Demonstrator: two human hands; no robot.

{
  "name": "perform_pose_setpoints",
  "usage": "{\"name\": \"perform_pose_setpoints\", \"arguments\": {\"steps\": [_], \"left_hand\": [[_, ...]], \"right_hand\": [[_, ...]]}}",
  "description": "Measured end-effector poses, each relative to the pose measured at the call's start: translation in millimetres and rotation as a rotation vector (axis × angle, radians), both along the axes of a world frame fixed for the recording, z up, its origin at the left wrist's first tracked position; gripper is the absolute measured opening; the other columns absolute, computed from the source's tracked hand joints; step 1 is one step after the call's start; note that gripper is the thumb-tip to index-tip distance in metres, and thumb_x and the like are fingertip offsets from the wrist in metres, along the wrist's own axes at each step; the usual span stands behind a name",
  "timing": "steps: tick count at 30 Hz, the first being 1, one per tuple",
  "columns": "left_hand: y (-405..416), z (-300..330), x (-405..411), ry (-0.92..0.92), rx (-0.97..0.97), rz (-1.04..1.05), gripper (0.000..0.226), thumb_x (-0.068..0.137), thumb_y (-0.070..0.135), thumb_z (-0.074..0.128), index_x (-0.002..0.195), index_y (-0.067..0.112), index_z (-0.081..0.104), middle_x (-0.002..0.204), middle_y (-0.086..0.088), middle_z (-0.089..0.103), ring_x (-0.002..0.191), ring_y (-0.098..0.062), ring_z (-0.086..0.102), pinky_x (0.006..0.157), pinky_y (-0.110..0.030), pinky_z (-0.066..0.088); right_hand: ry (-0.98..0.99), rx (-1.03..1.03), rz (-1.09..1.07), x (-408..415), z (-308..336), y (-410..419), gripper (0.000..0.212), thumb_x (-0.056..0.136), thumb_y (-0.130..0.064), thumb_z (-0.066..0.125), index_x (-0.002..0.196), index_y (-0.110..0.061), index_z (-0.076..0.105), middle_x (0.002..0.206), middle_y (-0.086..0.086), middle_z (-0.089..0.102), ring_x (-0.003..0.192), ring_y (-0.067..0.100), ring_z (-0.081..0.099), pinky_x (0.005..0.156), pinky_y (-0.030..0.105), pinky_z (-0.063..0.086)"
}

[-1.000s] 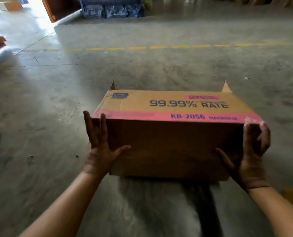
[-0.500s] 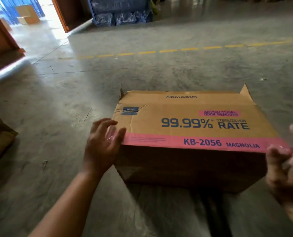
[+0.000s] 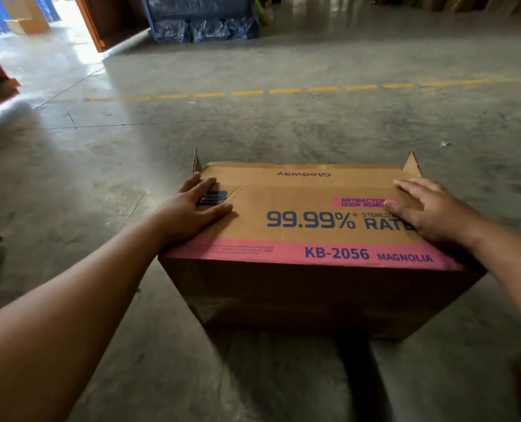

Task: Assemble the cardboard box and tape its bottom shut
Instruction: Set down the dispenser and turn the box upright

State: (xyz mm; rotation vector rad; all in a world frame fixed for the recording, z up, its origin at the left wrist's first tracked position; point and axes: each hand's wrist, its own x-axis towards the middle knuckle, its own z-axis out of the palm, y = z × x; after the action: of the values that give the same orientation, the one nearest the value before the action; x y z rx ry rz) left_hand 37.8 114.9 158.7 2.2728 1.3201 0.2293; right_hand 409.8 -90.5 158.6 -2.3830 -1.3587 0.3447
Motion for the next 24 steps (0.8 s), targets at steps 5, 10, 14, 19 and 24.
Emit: {"name": "perform_pose_setpoints", "arguments": {"steps": [5,10,14,19,24], "left_hand": [[-24.6,-1.0,-25.3,-0.062,0.046,-0.025,0.101,0.066,0.077,0.06,0.153,0.045,0.018,0.162,0.022,-0.001,0.148,-0.016,0.017,0.117,-0.039,0.019],[-53.8,-10.9,-49.8,-0.149,0.159,-0.03,0.115,0.054,0.091,0.058,0.152,0.045,0.021,0.161,0.024,0.002,0.147,-0.011,0.017,0.116,-0.038,0.021],[-69.1,-12.3,-54.3,-0.255,0.289,-0.022,0.117,0.05,0.091,0.062,0.15,0.038,0.032,0.163,0.014,0.012,0.146,-0.009,0.023,0.116,-0.037,0.026],[-79.0,-13.9,-57.4,-0.371,0.474,-0.015,0.114,0.06,0.075,0.072,0.153,0.026,0.028,0.165,0.003,0.007,0.15,-0.008,0.011,0.114,-0.02,0.021],[-81.3,-60.2,-63.8,-0.337,0.486,0.024,0.132,0.058,0.07,0.078,0.158,0.019,0.007,0.164,-0.012,-0.009,0.151,-0.014,-0.012,0.12,-0.034,0.014]], "right_hand": [[0.068,0.04,0.083,-5.9,5.4,-32.4,0.099,0.055,-0.091,0.043,0.143,-0.05,0.026,0.157,-0.017,0.01,0.14,0.014,0.022,0.108,0.038,0.027],[-0.028,0.16,0.07,-27.1,1.6,-65.0,0.091,0.062,-0.086,0.043,0.143,-0.05,0.024,0.156,-0.02,0.01,0.139,0.012,0.024,0.107,0.04,0.029],[-0.111,0.267,0.06,-40.9,-1.2,-82.6,0.086,0.067,-0.078,0.051,0.143,-0.044,0.028,0.156,-0.013,0.014,0.139,0.012,0.024,0.105,0.034,0.027],[-0.222,0.469,0.018,-52.1,-6.7,-83.5,0.09,0.07,-0.068,0.058,0.146,-0.031,0.026,0.158,-0.002,0.01,0.141,0.009,0.013,0.105,0.037,0.025],[-0.302,0.573,0.154,-55.2,-49.5,-65.3,0.106,0.073,-0.065,0.058,0.15,-0.005,0.016,0.154,0.027,-0.007,0.145,0.021,-0.012,0.118,0.034,0.008]]}}
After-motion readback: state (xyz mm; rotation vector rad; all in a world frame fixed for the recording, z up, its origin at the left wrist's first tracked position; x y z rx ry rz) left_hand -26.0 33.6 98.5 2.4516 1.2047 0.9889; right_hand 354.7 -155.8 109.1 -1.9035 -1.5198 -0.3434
